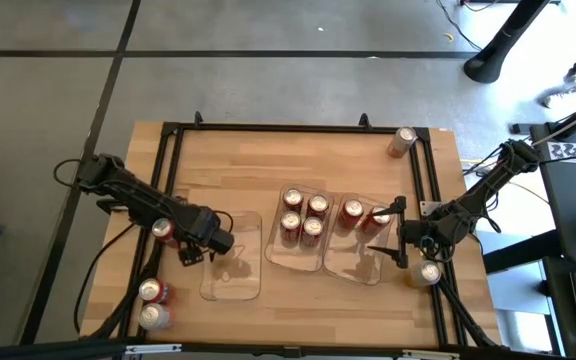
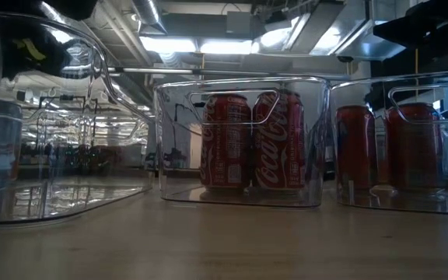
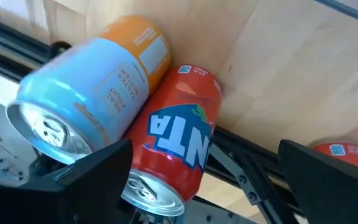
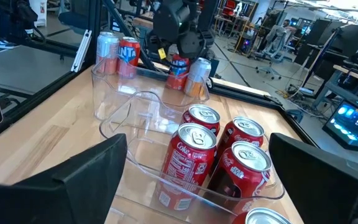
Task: Sort soda cans
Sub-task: Put the top red soda can into the right transparent bin
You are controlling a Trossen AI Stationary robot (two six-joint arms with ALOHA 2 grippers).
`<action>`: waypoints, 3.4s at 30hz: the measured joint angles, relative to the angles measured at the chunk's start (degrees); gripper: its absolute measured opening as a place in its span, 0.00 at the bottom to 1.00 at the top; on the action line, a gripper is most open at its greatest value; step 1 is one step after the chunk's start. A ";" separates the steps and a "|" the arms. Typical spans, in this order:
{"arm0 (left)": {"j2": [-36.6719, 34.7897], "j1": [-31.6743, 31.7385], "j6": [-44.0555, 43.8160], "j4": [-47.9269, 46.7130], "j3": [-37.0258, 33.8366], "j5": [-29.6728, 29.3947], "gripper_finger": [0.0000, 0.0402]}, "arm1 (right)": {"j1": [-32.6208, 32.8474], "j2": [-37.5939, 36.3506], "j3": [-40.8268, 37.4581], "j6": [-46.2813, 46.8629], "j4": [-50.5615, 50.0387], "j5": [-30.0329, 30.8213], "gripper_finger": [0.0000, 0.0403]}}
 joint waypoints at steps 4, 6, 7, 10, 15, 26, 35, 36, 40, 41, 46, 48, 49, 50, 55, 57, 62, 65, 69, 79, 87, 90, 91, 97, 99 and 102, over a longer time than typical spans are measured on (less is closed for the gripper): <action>0.00 -1.67 -4.01 0.00 0.00 -0.01 0.97 | 0.00 0.40 0.00 -0.01 -0.13 0.00 0.97; 0.00 -2.26 -6.97 -0.01 0.00 0.06 0.97 | 0.00 0.36 0.00 0.00 0.04 0.00 0.97; 0.00 -2.42 -8.30 0.01 0.00 0.31 0.97 | 0.00 0.36 0.00 0.00 0.02 0.00 0.97; 0.00 -3.09 -11.13 0.04 0.00 1.03 0.97 | 0.00 0.36 0.00 0.00 0.02 0.00 0.97; 0.00 -4.62 -14.92 0.02 0.00 1.54 0.97 | 0.00 0.36 0.00 0.00 0.00 0.00 0.97; 0.00 -2.28 -19.29 -0.13 2.25 2.80 0.97 | 0.00 0.36 0.00 0.00 0.04 0.00 0.97; -4.26 0.97 -15.15 -0.04 6.05 0.54 0.97 | 0.00 0.34 0.00 -0.02 0.04 0.00 0.97; -5.45 1.50 -14.96 -0.02 6.05 0.31 0.97 | 0.00 0.34 0.00 -0.02 0.04 0.00 0.97; -10.85 3.58 -14.63 0.01 6.01 -1.13 0.97 | 0.00 0.34 0.00 -0.02 0.06 0.00 0.97; -12.30 3.77 -14.61 0.07 5.75 -1.70 0.97 | 0.00 0.34 0.00 -0.02 0.08 0.00 0.97; -18.55 2.71 -13.88 -0.03 1.10 -1.48 0.97 | 0.00 0.34 0.00 -0.02 0.12 0.00 0.97; -20.39 1.92 -12.87 -0.04 -1.43 -0.17 0.97 | 0.00 0.34 0.00 -0.02 0.11 0.00 0.97; -21.12 1.68 -12.32 -0.08 -2.55 0.95 0.97 | 0.00 0.34 0.00 -0.02 0.11 0.00 0.97; -21.75 1.44 -12.17 -0.15 -3.45 1.91 0.97 | 0.00 0.34 0.00 -0.04 0.11 0.00 0.97; -24.13 0.20 -10.92 -0.02 -6.90 3.76 0.97 | -0.01 0.34 0.00 -0.60 0.14 0.00 0.97; -24.50 -0.06 -11.27 -0.04 -8.18 2.75 0.97 | -0.02 0.34 0.00 -1.15 0.48 0.00 0.97; -24.48 -0.04 -10.22 -0.05 -11.60 2.43 0.97 | 0.00 0.34 0.00 -1.29 0.74 0.00 0.97; -24.46 -0.04 -10.52 0.31 -12.19 2.13 0.97 | 0.00 0.34 0.00 -1.29 0.74 0.00 0.97; -24.46 -0.04 -13.70 0.43 -12.22 1.57 0.97 | -0.01 0.36 0.00 -1.29 0.70 0.00 0.97; -23.83 -0.04 -13.98 1.53 -12.38 1.53 0.97 | -0.02 0.38 0.00 -1.31 -0.04 0.00 0.97; -19.93 -2.67 -13.53 7.61 -14.86 5.02 0.97 | 0.00 0.89 -0.02 -1.29 0.04 0.00 0.97; -18.41 -3.42 -14.50 5.91 -14.86 6.19 0.97 | -0.02 1.47 -0.04 -1.31 0.14 0.01 0.97; -17.99 -3.70 -14.66 5.98 -14.88 6.66 0.97 | -0.02 1.60 -0.04 -1.32 0.28 0.01 0.97; -16.10 -4.90 -15.16 10.15 -14.90 7.62 0.97 | -0.02 1.96 -0.04 -1.44 0.92 0.00 0.97; -15.56 -5.17 -15.90 10.76 -14.91 7.79 0.97 | -0.02 1.96 -0.04 -1.46 1.02 0.00 0.97; -15.47 -5.57 -17.54 10.80 -14.91 8.02 0.97 | -0.02 1.96 -0.04 -1.47 1.14 0.00 0.97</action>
